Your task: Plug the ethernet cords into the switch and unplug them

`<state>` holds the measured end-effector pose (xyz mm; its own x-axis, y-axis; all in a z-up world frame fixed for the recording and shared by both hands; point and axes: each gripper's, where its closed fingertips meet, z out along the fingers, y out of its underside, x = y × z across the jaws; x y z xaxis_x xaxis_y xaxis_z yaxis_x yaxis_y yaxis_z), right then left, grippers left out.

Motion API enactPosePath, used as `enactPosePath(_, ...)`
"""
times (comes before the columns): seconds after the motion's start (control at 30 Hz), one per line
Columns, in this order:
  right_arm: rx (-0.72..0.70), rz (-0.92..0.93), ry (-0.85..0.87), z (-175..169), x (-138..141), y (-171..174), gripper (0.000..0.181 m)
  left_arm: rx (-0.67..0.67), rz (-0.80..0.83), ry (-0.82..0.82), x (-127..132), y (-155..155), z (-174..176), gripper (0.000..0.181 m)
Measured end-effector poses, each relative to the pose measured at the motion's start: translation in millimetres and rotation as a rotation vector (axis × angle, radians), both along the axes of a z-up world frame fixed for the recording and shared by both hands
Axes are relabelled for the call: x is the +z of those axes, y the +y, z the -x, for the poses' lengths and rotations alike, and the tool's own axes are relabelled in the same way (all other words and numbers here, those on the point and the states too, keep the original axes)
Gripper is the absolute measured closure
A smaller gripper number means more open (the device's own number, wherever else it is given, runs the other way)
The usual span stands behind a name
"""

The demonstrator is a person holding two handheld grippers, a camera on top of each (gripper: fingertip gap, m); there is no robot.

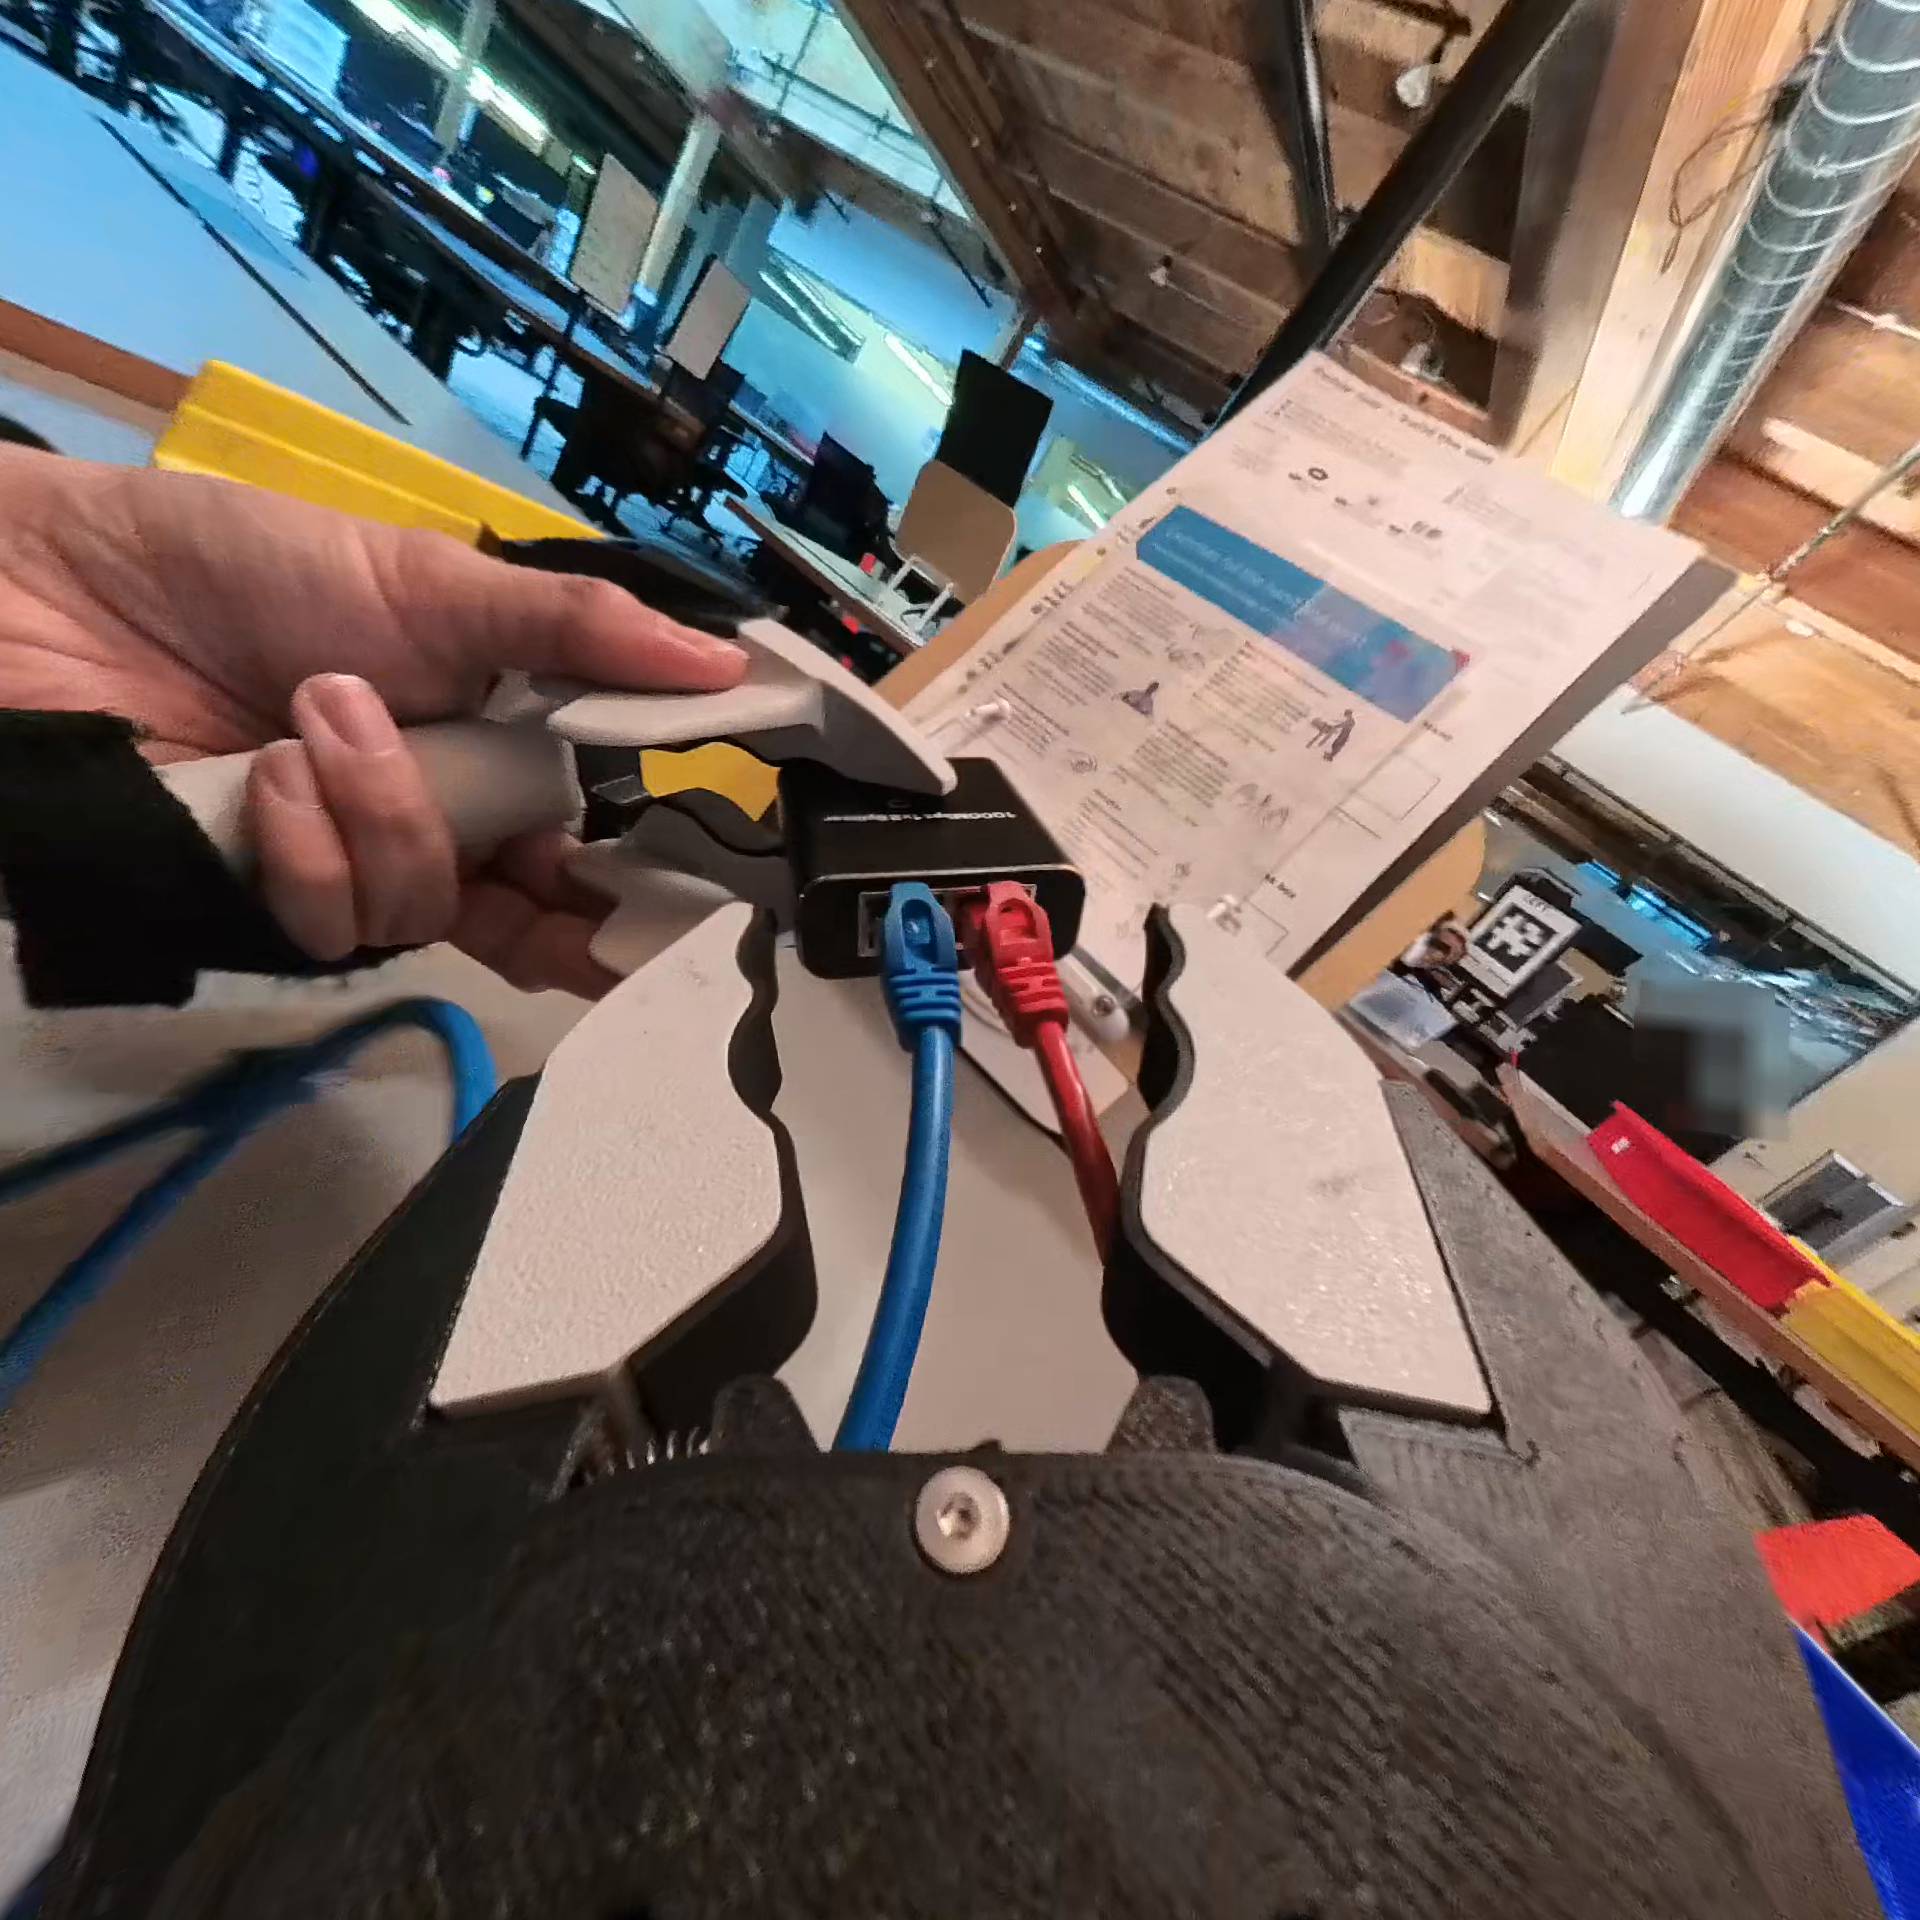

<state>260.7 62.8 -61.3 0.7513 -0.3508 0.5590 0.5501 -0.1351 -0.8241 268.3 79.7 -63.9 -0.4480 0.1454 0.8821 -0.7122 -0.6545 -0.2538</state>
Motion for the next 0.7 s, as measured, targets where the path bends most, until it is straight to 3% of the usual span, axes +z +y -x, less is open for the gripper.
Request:
enactPosePath(0.27, 0.187, -0.006, 0.186, -3, -27, 3, 0.114, -0.04, -0.055, 0.02, -18, -18, 1, 0.156)
enactPosePath(0.57, 0.261, -0.117, 0.211, -9, -30, 8, 0.119, -0.011, -0.038, 0.066, -28, -13, -5, 0.156)
enactPosePath(0.7, 0.219, -0.097, 0.265, -11, -35, 12, 0.119, -0.011, -0.066, 0.07, -32, -9, -7, 0.157)
